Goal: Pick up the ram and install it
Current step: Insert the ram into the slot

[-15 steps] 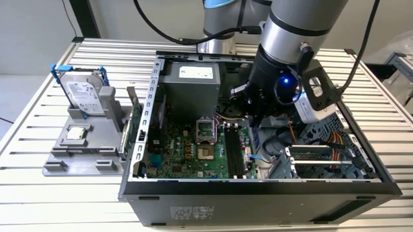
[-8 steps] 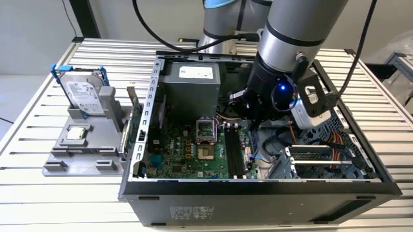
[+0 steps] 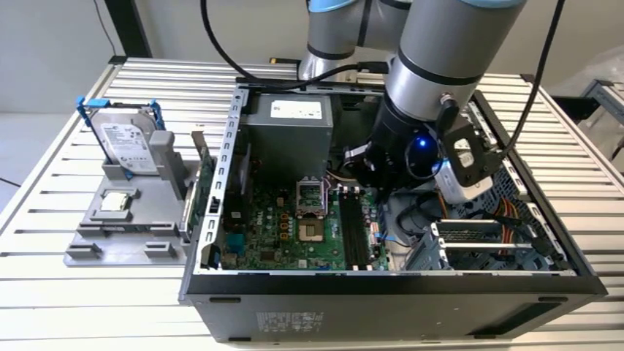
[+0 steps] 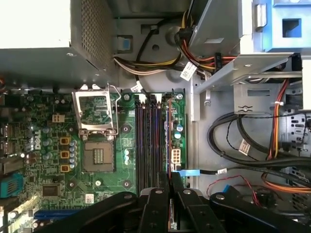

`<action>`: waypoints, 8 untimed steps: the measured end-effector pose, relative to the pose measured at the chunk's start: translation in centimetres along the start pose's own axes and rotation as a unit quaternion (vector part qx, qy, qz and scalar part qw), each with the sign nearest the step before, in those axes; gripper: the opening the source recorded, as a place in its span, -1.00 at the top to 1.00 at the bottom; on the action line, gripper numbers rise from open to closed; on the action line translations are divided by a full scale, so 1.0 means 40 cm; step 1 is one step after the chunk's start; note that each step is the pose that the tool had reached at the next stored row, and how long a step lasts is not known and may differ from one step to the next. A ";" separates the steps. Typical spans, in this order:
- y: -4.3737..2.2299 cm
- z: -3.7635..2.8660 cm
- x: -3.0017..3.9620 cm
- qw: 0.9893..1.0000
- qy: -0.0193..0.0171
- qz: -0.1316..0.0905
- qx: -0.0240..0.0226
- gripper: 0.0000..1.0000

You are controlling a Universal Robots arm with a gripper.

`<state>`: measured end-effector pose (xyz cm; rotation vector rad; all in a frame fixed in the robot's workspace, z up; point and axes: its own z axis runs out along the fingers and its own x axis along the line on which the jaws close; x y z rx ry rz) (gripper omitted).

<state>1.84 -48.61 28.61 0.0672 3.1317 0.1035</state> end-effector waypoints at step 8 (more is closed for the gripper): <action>-0.002 0.026 0.000 1.000 0.000 0.000 0.000 1.00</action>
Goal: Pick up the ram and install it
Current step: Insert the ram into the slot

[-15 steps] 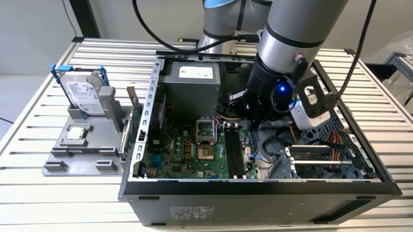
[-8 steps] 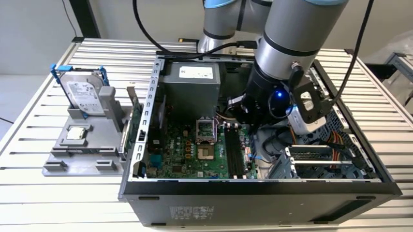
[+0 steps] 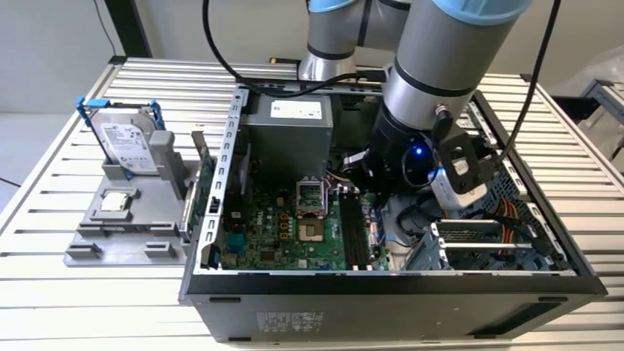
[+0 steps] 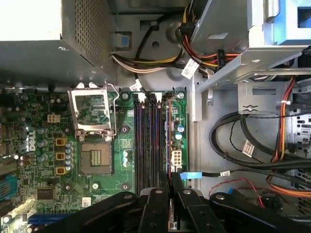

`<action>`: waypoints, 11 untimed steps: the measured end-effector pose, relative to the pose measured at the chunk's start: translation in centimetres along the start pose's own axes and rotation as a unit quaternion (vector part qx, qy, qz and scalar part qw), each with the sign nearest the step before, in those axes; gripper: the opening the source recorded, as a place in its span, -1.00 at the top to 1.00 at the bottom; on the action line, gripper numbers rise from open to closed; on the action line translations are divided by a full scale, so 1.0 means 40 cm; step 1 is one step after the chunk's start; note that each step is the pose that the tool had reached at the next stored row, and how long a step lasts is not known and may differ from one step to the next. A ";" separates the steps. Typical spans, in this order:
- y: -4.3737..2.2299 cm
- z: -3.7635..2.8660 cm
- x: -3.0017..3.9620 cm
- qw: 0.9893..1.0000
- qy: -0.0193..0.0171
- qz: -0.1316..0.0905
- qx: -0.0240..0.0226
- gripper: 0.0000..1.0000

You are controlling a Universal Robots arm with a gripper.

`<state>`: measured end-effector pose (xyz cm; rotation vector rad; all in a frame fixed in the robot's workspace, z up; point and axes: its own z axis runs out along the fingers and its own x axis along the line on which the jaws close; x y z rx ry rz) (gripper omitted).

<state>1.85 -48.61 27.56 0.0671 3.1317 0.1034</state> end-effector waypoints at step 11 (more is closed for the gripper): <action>-0.003 0.037 0.001 1.000 0.000 -0.005 -0.002 1.00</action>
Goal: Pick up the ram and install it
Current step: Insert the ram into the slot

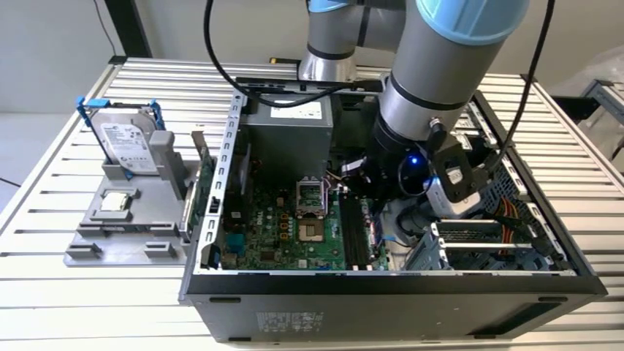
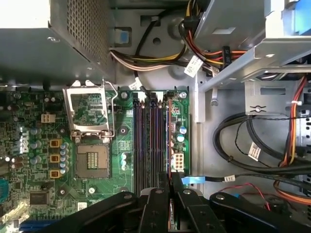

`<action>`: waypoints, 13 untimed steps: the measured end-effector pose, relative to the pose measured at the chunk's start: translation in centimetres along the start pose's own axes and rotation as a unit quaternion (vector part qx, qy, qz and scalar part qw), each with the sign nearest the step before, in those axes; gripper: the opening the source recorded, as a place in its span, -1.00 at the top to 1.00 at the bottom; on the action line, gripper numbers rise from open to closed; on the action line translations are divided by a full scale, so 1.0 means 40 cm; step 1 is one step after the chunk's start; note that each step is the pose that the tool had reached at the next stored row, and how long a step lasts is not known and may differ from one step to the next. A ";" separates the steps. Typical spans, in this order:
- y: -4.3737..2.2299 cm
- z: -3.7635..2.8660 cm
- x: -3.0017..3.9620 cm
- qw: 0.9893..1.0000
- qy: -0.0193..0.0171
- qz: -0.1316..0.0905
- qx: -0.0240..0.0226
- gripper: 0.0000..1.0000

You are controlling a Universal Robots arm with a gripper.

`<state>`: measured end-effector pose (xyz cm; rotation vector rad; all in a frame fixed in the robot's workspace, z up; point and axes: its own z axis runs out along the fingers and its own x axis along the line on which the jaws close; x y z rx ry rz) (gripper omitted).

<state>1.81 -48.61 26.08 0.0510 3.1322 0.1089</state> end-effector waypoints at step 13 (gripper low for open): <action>0.000 0.053 0.000 1.000 0.000 -0.002 0.000 1.00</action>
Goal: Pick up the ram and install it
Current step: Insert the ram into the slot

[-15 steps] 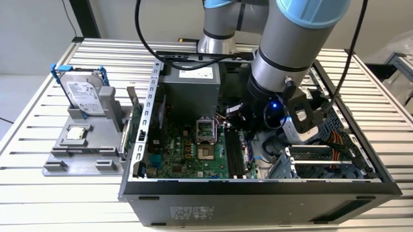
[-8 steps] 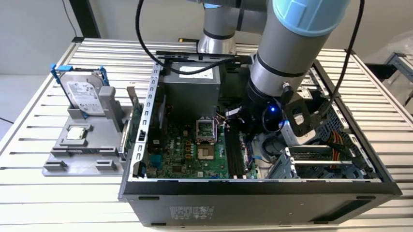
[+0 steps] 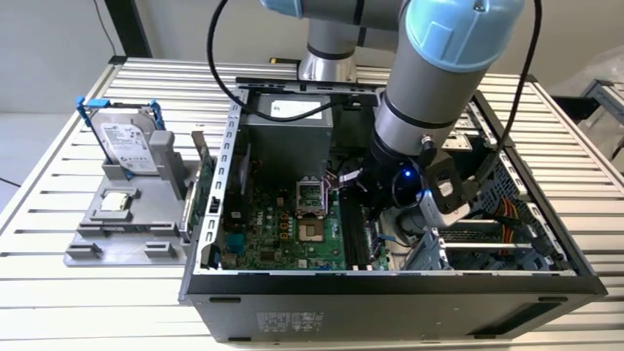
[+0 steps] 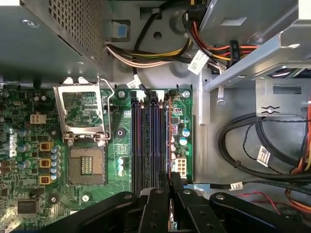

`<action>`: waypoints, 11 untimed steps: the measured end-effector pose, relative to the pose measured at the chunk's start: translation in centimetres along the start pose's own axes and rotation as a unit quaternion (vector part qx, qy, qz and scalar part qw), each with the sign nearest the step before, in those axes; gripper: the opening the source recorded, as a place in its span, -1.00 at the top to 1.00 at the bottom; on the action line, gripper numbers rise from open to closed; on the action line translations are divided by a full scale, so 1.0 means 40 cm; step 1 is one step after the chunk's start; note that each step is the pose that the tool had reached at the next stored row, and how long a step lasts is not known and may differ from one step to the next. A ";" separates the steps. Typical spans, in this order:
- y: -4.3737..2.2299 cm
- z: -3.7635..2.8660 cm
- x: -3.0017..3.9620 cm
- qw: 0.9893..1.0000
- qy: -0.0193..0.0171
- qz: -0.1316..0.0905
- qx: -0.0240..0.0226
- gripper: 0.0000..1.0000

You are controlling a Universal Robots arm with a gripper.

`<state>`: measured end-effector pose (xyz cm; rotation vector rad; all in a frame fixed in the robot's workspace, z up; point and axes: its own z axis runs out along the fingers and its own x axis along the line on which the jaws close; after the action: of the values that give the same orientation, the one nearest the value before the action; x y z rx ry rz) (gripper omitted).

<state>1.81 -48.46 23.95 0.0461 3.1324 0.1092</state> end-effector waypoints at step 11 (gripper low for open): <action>-0.001 0.013 0.001 1.000 0.001 -0.011 0.005 1.00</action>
<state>1.78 -48.46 23.45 0.0127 3.1356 0.0926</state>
